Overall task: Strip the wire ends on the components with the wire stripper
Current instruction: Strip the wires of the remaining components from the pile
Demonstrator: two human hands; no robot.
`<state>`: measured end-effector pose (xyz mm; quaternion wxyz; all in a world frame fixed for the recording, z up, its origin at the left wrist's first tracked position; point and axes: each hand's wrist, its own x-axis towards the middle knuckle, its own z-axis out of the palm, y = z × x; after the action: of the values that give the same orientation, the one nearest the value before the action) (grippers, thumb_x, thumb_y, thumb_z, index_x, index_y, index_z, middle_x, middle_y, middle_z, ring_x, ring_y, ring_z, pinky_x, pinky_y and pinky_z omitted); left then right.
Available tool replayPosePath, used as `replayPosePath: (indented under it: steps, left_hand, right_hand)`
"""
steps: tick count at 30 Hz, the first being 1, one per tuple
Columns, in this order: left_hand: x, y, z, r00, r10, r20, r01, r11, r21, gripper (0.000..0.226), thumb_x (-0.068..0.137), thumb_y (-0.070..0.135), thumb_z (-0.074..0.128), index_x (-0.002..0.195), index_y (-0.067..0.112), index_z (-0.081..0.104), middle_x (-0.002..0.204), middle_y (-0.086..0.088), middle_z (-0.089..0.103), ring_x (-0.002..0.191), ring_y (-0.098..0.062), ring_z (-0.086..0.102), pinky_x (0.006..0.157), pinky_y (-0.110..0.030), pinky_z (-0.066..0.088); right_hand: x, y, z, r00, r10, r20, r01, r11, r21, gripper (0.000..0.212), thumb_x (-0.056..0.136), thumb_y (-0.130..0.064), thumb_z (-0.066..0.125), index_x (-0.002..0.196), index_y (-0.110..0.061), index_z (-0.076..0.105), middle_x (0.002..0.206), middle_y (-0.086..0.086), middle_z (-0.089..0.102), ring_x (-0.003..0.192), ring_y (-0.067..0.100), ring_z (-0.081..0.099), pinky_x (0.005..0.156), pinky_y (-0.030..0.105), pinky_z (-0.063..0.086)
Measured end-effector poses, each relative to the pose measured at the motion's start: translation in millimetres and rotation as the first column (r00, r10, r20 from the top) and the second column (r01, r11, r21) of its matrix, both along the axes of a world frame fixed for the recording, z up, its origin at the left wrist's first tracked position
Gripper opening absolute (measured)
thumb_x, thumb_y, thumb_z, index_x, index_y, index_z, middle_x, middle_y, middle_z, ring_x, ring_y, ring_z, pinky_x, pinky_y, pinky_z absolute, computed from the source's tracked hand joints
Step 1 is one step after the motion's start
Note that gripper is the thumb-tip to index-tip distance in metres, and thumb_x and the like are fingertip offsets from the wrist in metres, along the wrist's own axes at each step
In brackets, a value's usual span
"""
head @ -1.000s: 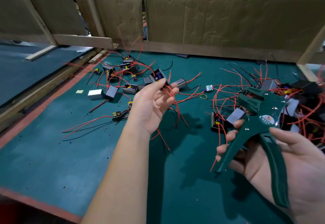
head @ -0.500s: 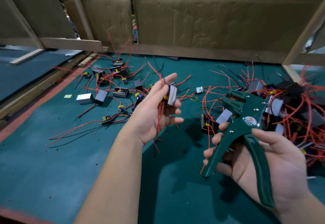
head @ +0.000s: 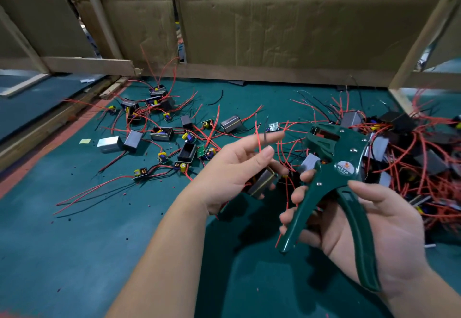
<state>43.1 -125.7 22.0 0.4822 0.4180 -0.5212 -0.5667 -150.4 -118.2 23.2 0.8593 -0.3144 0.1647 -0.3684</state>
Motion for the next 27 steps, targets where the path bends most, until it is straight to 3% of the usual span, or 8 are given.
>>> replayPosePath:
  steps: [3, 6, 9, 13, 19, 27]
  left_hand:
    - [-5, 0, 0, 0.999, 0.028, 0.037, -0.028, 1.0, -0.01, 0.018, 0.093, 0.036, 0.042, 0.102, 0.022, 0.049, 0.072, 0.001, 0.069, 0.058, -0.011, 0.059, 0.046, -0.02, 0.047]
    - [-8, -1, 1, 0.993, 0.105, 0.045, -0.104, 0.994, -0.024, 0.026, 0.1, 0.03, 0.036, 0.084, 0.019, 0.054, 0.07, 0.002, 0.069, 0.058, -0.01, 0.058, 0.047, -0.019, 0.046]
    - [-8, -2, 2, 0.986, 0.163, 0.032, -0.161, 0.986, -0.053, 0.034, 0.099, 0.023, 0.046, 0.074, 0.019, 0.07, 0.06, 0.006, 0.058, 0.056, -0.008, 0.05, 0.055, -0.021, 0.041]
    - [-7, -2, 3, 0.981, 0.16, 0.107, -0.156, 0.987, -0.05, 0.03, 0.082, 0.026, 0.056, 0.056, 0.019, 0.071, 0.044, 0.01, 0.04, 0.05, -0.009, 0.037, 0.058, -0.029, 0.031]
    - [3, 1, 6, 0.993, 0.107, 0.053, -0.102, 0.991, -0.089, 0.023, 0.061, 0.032, 0.06, 0.047, 0.015, 0.065, 0.038, 0.007, 0.037, 0.042, -0.013, 0.038, 0.045, -0.015, 0.035]
    - [16, 1, 6, 0.995, 0.086, 0.041, -0.082, 0.992, -0.099, 0.024, 0.058, 0.031, 0.059, 0.044, 0.012, 0.063, 0.036, 0.003, 0.037, 0.037, -0.011, 0.036, 0.043, -0.022, 0.029]
  right_hand:
    - [0, 2, 1, 1.0, 0.018, -0.005, -0.018, 1.0, -0.015, 0.058, 0.054, -0.03, 0.079, 0.103, -0.002, 0.065, 0.088, 0.025, 0.06, 0.077, 0.043, 0.064, 0.066, 0.051, 0.055]
    - [0, 3, -1, 0.999, 0.033, -0.031, -0.034, 0.999, -0.01, 0.057, 0.054, -0.031, 0.078, 0.102, -0.003, 0.066, 0.087, 0.025, 0.061, 0.077, 0.046, 0.063, 0.069, 0.053, 0.055]
    - [2, 4, 0, 0.996, 0.052, -0.067, -0.052, 0.999, 0.012, 0.06, 0.049, -0.03, 0.081, 0.101, -0.002, 0.067, 0.086, 0.025, 0.06, 0.076, 0.047, 0.063, 0.07, 0.054, 0.054]
    - [0, 3, 3, 0.992, 0.12, -0.044, -0.118, 0.992, 0.055, 0.06, 0.051, -0.028, 0.082, 0.102, 0.001, 0.067, 0.085, 0.026, 0.061, 0.073, 0.046, 0.063, 0.067, 0.053, 0.054]
    - [-8, 2, 5, 0.934, 0.352, 0.063, -0.356, 0.932, 0.07, 0.045, 0.085, -0.028, 0.058, 0.116, 0.004, 0.056, 0.097, 0.027, 0.057, 0.088, 0.046, 0.061, 0.082, 0.055, 0.049]
    - [-10, 3, 0, 0.921, 0.388, 0.038, -0.389, 0.921, 0.034, 0.039, 0.085, -0.026, 0.057, 0.112, 0.001, 0.055, 0.094, 0.028, 0.055, 0.084, 0.045, 0.061, 0.075, 0.05, 0.051]
